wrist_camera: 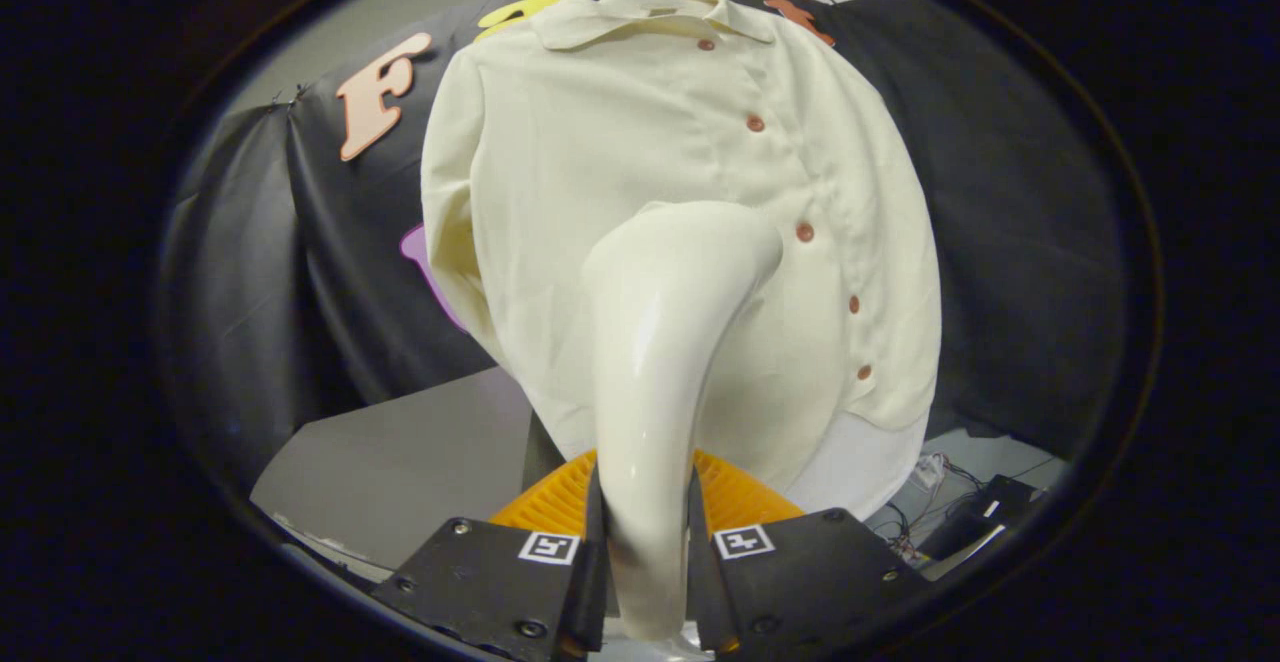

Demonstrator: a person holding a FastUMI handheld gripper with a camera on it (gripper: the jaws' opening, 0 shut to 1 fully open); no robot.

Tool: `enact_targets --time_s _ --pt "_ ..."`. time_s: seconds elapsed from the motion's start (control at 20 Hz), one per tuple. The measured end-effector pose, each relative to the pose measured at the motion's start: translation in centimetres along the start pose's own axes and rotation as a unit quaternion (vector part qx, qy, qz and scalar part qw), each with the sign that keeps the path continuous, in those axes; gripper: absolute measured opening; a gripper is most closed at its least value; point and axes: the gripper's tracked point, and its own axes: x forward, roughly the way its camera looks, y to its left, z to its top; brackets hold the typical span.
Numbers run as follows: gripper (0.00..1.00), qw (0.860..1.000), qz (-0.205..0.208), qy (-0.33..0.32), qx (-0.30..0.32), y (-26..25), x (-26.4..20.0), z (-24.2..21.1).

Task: Iron the clothes twice with a garment steamer, once on the left side and once on the right side.

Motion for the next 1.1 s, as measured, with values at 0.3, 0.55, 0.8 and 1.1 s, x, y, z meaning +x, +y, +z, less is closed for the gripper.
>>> enact_targets --time_s 0.3,0.55,0.8,1.1 --pt "0.35 1.000 0.011 0.029 0.001 -1.9 0.9 -5.0" --pt "0.35 0.999 0.015 0.051 -0.002 -2.6 1.6 -8.8" --pt "0.35 0.997 0.021 0.077 -0.018 -3.0 2.2 -13.0" --pt "0.35 0.994 0.021 0.110 -0.015 -4.1 2.9 -18.3"
